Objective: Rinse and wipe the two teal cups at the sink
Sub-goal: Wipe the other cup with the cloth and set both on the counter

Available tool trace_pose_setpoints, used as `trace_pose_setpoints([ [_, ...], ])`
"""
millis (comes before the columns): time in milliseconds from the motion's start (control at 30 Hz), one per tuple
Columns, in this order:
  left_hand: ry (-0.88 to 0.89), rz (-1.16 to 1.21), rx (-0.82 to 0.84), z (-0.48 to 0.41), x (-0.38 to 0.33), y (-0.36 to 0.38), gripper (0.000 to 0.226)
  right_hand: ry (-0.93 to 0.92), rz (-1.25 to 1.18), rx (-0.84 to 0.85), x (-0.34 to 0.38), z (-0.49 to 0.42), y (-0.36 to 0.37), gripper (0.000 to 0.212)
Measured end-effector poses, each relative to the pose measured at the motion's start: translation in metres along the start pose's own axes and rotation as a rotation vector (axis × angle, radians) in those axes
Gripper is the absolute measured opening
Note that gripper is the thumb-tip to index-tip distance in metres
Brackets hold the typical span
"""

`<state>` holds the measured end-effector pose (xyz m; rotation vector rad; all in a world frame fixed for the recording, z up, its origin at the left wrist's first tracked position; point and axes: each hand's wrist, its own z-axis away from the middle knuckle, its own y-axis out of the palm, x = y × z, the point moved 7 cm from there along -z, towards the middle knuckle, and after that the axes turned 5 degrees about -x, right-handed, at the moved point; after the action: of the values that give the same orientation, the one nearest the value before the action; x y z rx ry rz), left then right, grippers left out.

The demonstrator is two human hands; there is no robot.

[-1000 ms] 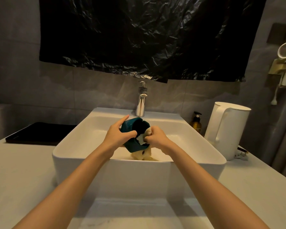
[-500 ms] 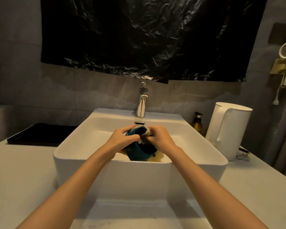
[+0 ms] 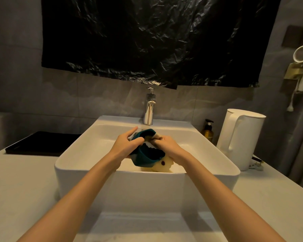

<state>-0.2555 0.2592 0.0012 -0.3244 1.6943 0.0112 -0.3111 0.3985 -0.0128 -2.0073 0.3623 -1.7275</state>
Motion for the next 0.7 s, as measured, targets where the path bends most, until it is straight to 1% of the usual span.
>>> trace_pose_setpoints([
  [33,0.001,-0.006,0.001,0.000,0.000,0.000,0.056,0.037,-0.033,0.042,-0.002,0.000,0.003,0.022],
  [100,0.005,-0.023,0.022,-0.001,-0.001,0.003,0.056,0.024,-0.040,0.019,-0.003,-0.002,0.001,0.021],
  [200,0.037,-0.014,-0.010,-0.001,-0.002,0.004,0.062,-0.072,0.006,-0.175,0.002,-0.003,-0.012,0.019],
  [267,0.087,-0.065,-0.081,-0.002,-0.003,0.000,0.069,-0.137,0.069,-0.342,0.004,-0.003,-0.026,0.015],
  [300,0.101,-0.095,-0.123,-0.003,-0.003,-0.004,0.069,-0.164,0.096,-0.427,0.004,-0.002,-0.033,0.013],
  [333,0.102,-0.102,-0.167,-0.003,-0.004,-0.007,0.064,-0.191,0.116,-0.503,0.006,0.000,-0.039,0.013],
  [400,0.044,-0.037,-0.212,-0.003,-0.003,-0.008,0.045,-0.248,0.138,-0.643,0.010,0.006,-0.048,0.017],
  [467,-0.054,0.024,-0.145,-0.001,-0.003,0.005,0.028,-0.311,0.172,-0.748,0.016,0.012,-0.053,0.018],
  [500,-0.114,0.103,-0.081,0.001,-0.004,0.016,0.026,-0.346,0.193,-0.785,0.019,0.013,-0.054,0.017],
  [533,-0.193,0.252,-0.012,0.002,-0.005,0.026,0.027,-0.388,0.208,-0.817,0.023,0.015,-0.054,0.017],
  [600,-0.362,0.672,0.110,0.006,-0.012,0.043,0.030,-0.468,0.231,-0.856,0.029,0.019,-0.053,0.018],
  [667,-0.478,1.030,0.156,0.008,-0.021,0.052,0.033,-0.536,0.266,-0.868,0.034,0.024,-0.051,0.020],
  [700,-0.500,1.131,0.149,0.007,-0.024,0.053,0.033,-0.562,0.283,-0.863,0.036,0.025,-0.051,0.021],
])
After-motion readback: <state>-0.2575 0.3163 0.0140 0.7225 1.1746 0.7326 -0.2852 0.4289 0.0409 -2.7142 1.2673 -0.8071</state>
